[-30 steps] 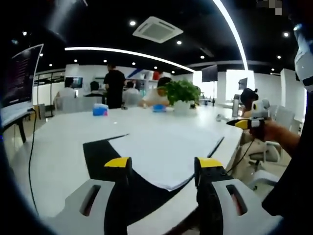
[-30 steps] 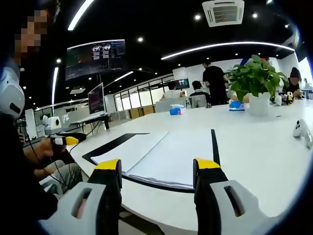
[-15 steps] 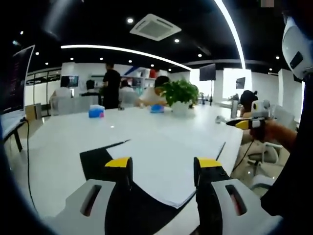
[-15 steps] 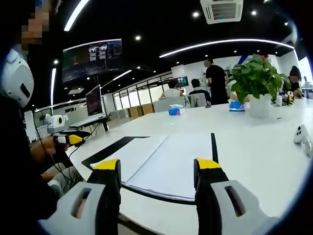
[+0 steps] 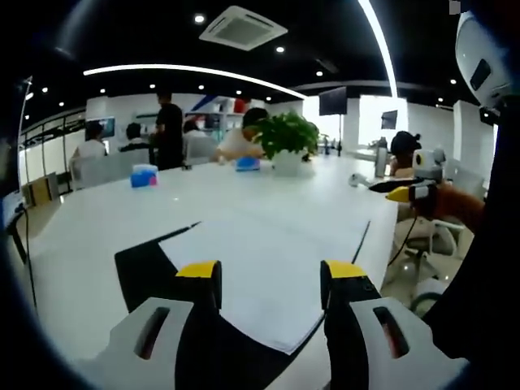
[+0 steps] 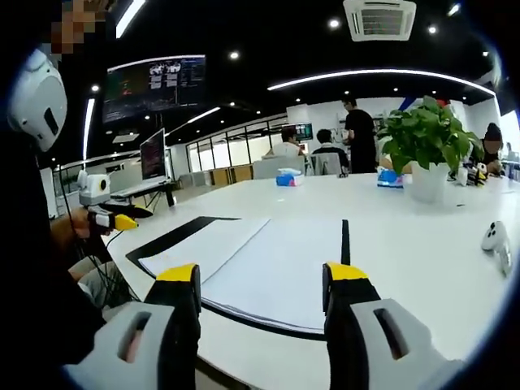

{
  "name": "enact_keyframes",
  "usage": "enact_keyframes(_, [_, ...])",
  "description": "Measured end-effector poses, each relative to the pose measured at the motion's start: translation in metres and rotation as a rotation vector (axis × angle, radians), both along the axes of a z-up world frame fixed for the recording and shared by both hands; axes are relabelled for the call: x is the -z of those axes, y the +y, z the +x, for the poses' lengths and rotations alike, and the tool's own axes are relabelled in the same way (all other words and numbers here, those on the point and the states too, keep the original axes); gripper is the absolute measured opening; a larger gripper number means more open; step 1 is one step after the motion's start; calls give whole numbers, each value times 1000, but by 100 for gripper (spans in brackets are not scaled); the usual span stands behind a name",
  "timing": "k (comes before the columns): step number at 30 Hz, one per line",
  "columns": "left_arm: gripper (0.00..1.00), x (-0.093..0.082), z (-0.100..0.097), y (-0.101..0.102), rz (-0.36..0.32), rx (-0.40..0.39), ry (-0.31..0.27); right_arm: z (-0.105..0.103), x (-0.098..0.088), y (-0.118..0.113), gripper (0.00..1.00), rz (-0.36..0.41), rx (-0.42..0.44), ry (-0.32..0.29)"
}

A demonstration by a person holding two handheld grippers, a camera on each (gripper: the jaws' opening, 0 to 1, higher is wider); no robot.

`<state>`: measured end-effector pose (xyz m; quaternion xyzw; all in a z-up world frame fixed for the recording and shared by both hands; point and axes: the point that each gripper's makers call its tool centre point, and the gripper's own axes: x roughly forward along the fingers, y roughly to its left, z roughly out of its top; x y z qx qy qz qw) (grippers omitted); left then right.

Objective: Flip through the bound document one page at a time

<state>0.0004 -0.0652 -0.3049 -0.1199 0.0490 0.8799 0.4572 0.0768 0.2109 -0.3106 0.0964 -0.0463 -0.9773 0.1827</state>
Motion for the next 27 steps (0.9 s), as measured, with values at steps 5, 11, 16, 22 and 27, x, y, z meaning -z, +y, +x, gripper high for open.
enact_keyframes(5, [50, 3, 3, 13, -4, 18, -8, 4, 1, 7, 59, -5, 21, 3])
enact_keyframes(11, [48, 5, 7, 43, -2, 81, -18, 7, 0, 5, 57, -27, 27, 18])
enact_keyframes(16, [45, 5, 13, 69, -13, 153, -18, 13, 5, 0, 56, -8, 14, 17])
enact_keyframes(22, [43, 9, 19, 94, -66, 233, 0, 23, 12, 0, 56, 30, 13, 12])
enact_keyframes(27, [43, 10, 21, 108, -105, 287, 9, 28, 18, 3, 56, 32, 19, 3])
